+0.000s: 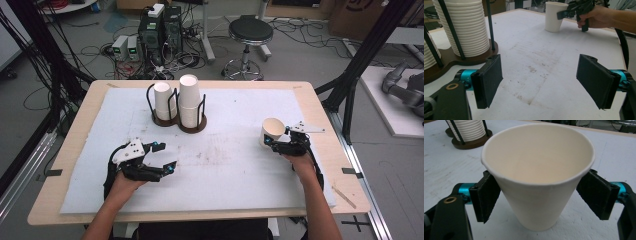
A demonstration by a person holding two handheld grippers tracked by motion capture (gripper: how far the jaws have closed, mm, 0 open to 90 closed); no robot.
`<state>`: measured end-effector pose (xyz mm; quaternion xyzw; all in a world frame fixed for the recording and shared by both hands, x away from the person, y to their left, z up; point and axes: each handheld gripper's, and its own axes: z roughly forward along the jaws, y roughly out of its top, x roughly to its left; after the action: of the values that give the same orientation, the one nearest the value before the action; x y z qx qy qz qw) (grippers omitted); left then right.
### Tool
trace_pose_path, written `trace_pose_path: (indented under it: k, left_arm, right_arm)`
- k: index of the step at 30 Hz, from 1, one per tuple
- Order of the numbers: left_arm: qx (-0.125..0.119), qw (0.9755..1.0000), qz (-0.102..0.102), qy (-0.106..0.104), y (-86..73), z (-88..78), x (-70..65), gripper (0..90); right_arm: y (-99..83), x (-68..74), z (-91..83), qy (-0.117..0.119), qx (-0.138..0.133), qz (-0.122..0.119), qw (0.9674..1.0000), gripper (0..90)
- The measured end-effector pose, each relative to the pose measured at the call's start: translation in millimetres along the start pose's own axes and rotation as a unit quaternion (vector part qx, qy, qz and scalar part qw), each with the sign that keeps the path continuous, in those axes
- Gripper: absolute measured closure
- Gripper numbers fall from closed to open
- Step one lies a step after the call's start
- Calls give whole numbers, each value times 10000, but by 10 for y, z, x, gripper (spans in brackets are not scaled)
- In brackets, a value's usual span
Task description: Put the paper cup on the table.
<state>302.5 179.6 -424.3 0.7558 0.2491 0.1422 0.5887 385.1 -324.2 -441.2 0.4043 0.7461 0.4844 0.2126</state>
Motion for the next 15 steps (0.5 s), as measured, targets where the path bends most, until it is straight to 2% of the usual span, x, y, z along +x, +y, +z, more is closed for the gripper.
trace_pose_path:
  k: [7,15]
  left_arm:
    - [1,10000,-16,32,-5,-4,12,209]
    - [-47,9999,-74,134,-15,-40,56,209]
  right_arm:
    - [-37,18,-186,148,-127,-37,9998,200]
    - [-99,22,-427,95,-211,-97,9997,200]
